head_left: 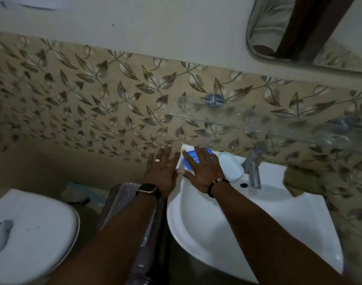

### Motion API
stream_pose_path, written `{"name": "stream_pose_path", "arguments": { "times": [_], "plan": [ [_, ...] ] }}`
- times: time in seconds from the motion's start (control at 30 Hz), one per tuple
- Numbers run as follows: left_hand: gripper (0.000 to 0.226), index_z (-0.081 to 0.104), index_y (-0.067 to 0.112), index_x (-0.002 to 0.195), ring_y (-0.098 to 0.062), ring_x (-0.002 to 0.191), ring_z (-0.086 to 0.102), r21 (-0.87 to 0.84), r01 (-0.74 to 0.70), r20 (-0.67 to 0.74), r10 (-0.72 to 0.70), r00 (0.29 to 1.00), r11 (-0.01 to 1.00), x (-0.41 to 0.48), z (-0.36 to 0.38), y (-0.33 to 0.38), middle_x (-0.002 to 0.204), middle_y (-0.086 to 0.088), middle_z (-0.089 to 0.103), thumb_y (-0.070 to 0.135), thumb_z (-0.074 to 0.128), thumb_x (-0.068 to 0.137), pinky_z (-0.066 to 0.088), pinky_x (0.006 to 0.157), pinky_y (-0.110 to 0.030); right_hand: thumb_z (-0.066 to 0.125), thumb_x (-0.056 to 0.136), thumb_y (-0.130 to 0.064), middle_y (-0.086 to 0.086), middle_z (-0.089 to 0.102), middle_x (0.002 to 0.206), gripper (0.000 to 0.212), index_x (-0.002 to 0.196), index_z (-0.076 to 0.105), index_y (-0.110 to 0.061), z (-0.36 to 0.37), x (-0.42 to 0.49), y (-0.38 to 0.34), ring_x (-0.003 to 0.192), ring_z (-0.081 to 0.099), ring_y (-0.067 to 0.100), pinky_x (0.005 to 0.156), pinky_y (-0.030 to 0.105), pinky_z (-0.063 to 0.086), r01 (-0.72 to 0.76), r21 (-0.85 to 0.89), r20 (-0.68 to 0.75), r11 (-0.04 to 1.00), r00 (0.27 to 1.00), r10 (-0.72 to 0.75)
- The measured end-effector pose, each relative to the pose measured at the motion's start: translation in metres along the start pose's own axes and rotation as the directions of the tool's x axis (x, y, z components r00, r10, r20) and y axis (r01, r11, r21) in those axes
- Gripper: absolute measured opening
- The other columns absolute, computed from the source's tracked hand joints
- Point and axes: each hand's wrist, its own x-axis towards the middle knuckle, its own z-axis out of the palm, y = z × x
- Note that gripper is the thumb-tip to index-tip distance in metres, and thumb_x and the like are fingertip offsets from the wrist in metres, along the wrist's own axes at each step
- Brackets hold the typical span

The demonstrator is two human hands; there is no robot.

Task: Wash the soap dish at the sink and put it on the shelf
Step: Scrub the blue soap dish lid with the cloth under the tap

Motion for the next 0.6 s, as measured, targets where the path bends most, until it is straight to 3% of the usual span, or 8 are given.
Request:
{"name": "stream_pose_path", "arguments": {
  "times": [0.1,0.2,0.3,0.4,0.47,0.6],
  "plan": [
    [0.064,0.004,0.031,0.159,-0.030,0.155,0.001,0.004,-0.095,0.153,0.093,0.984,0.995,0.017,0.022,0.020,0.170,-0.007,0.000,0.038,0.032,0.103,-0.006,0.122,-0.052,0.047,0.098,-0.049,0.012,0.031,0.160,0.064,0.155,0.027,-0.027,0.011,-0.002,0.014,0.149,0.022,0.031,0.115,0.048,0.024,-0.035,-0.117,0.032,0.993,0.999,0.039],
    [0.060,0.023,0.029,0.157,-0.029,0.154,0.010,0.024,-0.123,0.219,0.115,0.969,0.992,0.029,0.043,0.037,0.169,-0.006,0.012,0.040,0.040,0.100,0.006,0.123,-0.052,0.048,0.096,-0.020,0.010,0.052,0.141,0.049,0.145,0.044,-0.018,0.023,-0.008,0.023,0.134,0.041,0.031,0.103,0.042,0.039,-0.037,-0.168,0.066,0.985,0.997,0.049],
    [0.048,0.048,0.024,0.142,-0.031,0.144,0.035,0.044,-0.109,0.145,0.101,0.984,0.993,0.036,0.054,0.043,0.158,-0.007,0.039,0.035,0.050,0.096,0.023,0.117,-0.049,0.049,0.092,-0.005,0.016,0.060,0.127,0.042,0.133,0.056,-0.009,0.028,-0.010,0.027,0.121,0.053,0.037,0.095,0.047,0.048,-0.041,-0.111,-0.004,0.993,0.999,0.041],
    [0.030,0.064,0.016,0.115,-0.034,0.117,0.057,0.029,-0.125,0.020,0.124,0.992,0.992,0.033,0.055,0.042,0.128,-0.008,0.063,0.017,0.054,0.087,0.040,0.100,-0.044,0.062,0.079,0.004,0.017,0.067,0.094,0.024,0.100,0.069,-0.005,0.026,-0.011,0.027,0.092,0.064,0.038,0.070,0.043,0.055,-0.029,-0.138,-0.108,0.990,0.994,0.014],
    [0.023,0.066,0.013,0.102,-0.036,0.101,0.062,0.018,-0.136,-0.039,0.136,0.990,0.991,0.029,0.050,0.038,0.112,-0.010,0.067,0.009,0.057,0.081,0.045,0.087,-0.042,0.065,0.074,0.004,0.013,0.064,0.083,0.018,0.088,0.067,-0.007,0.022,-0.012,0.025,0.082,0.063,0.035,0.062,0.040,0.053,-0.032,-0.171,-0.128,0.985,0.992,0.010],
    [0.022,0.070,0.011,0.096,-0.037,0.095,0.065,-0.014,-0.159,-0.119,0.156,0.981,0.987,0.016,0.035,0.033,0.113,-0.012,0.069,0.004,0.068,0.075,0.050,0.078,-0.042,0.062,0.076,0.000,0.009,0.063,0.082,0.018,0.089,0.065,-0.011,0.012,-0.017,0.023,0.078,0.060,0.031,0.062,0.039,0.050,0.040,-0.229,-0.174,0.972,0.981,-0.081]
  ]
}}
